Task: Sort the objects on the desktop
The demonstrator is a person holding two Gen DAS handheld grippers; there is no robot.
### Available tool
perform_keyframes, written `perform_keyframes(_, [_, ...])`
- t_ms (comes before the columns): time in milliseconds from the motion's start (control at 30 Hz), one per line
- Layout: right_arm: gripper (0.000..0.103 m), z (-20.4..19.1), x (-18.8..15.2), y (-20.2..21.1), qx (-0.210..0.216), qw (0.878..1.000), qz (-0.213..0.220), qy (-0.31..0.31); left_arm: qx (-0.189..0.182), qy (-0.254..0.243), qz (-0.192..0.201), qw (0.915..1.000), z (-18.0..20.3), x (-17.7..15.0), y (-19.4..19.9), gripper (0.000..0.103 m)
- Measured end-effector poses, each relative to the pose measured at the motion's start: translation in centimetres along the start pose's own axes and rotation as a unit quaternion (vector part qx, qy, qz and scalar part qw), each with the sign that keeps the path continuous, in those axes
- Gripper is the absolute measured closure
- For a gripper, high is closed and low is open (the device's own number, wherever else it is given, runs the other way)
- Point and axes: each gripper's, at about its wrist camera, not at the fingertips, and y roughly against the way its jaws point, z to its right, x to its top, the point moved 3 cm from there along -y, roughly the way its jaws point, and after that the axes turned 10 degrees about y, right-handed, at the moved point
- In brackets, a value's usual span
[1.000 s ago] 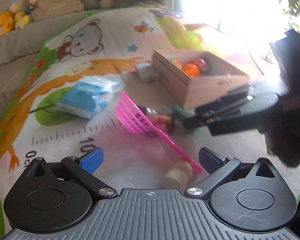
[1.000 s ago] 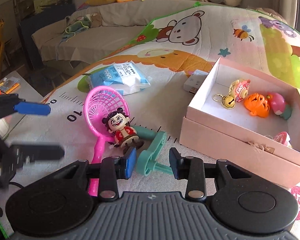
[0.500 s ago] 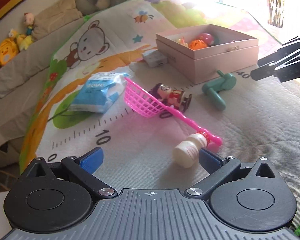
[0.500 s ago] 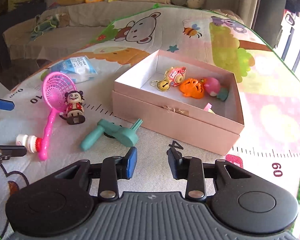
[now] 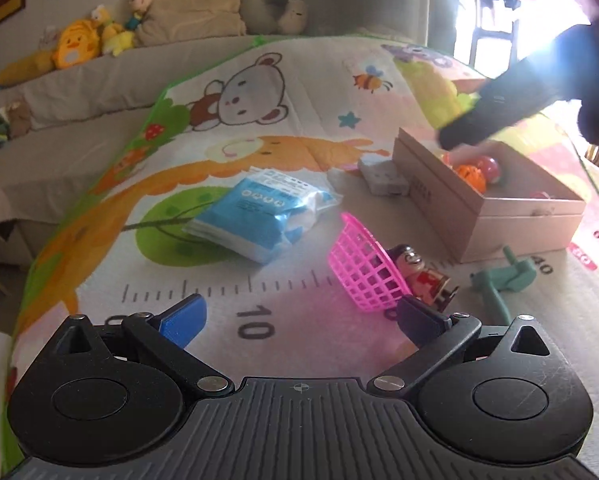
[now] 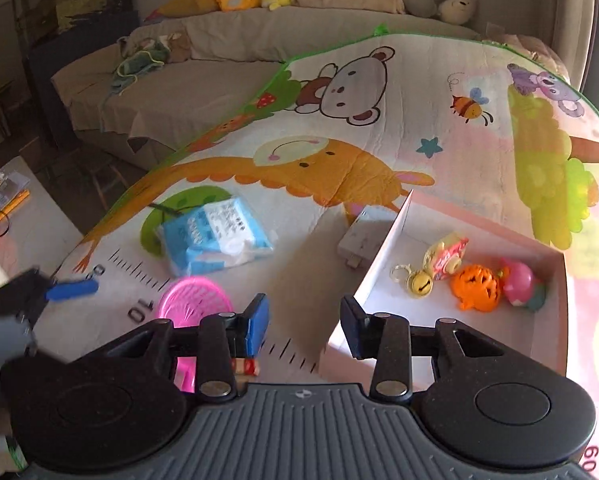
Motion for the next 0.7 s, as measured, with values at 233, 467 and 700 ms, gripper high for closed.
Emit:
perform_keyframes(233, [0.087,4.6,7.7,-13.5,-0.107,0.99,-0.084,-0.027,-0.057,0.014,0.007,0.9983,0.5,-1.0,1.0,0.0])
perform_keyframes(467, [0.086,5.4,7.8,-18.8,-0.143,0.981,-0.131,0.004,-0.082,0.005,-0.006,0.9966,0.1,-2.1,0.9,0.0])
perform_keyframes(700, [0.086,1.0,5.7,-15.4,-0.072,0.986,-0.134,0.063,-0.085,0.001,-0.012,0.9963,0.6,-2.3,0.7,0.0])
